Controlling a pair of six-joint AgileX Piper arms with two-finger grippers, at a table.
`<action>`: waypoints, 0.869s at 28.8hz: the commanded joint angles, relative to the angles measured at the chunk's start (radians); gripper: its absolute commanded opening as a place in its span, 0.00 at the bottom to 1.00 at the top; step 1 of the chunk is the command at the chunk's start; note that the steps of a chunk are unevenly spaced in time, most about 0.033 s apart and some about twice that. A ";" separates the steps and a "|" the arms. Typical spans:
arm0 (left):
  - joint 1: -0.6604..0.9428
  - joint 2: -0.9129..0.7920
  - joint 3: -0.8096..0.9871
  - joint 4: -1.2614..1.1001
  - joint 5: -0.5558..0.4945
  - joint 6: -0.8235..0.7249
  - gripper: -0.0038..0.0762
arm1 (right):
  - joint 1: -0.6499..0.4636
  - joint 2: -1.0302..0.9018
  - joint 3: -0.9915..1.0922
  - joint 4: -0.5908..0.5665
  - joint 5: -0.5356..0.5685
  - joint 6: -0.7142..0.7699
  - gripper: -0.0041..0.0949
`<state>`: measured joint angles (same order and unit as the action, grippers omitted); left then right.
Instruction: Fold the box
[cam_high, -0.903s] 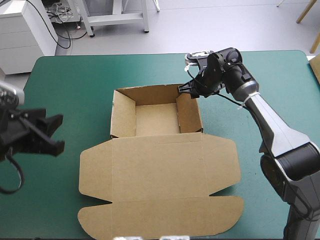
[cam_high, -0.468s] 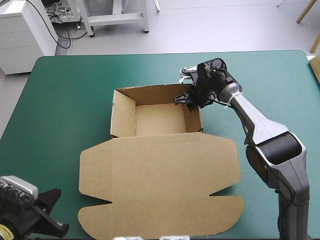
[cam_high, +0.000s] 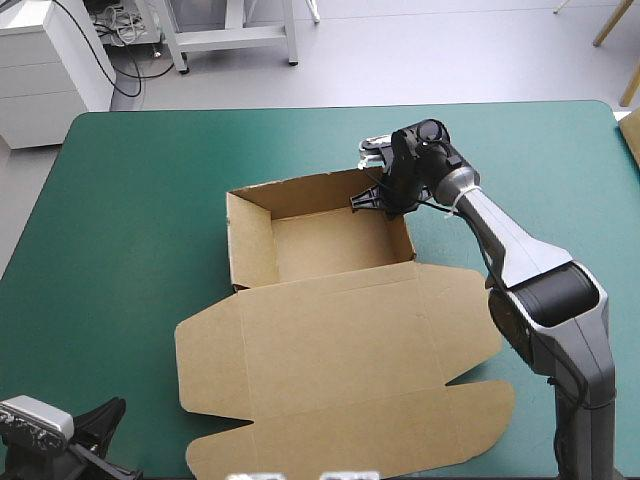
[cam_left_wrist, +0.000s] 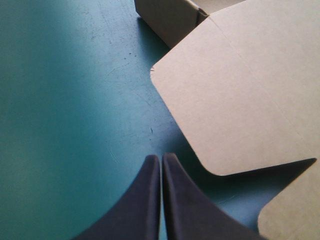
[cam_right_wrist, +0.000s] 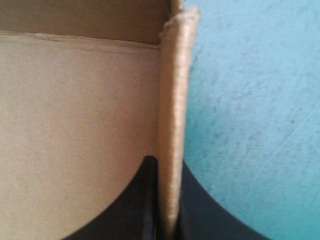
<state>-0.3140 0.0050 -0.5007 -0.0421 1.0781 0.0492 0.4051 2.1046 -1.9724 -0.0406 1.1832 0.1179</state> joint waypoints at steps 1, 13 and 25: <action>-0.006 0.016 -0.021 0.000 -0.072 -0.008 0.04 | -0.037 -0.056 -0.032 -0.157 -0.014 -0.025 0.02; -0.006 0.016 -0.021 -0.002 -0.072 -0.008 0.04 | -0.466 -0.056 -0.032 -0.188 -0.014 -0.102 0.02; -0.006 0.016 -0.019 -0.002 -0.070 -0.008 0.04 | -0.894 -0.056 -0.032 -0.153 -0.014 -0.118 0.02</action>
<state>-0.3140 0.0050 -0.5006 -0.0391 1.0769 0.0492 -0.4389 2.1046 -1.9735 -0.1454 1.1923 0.0129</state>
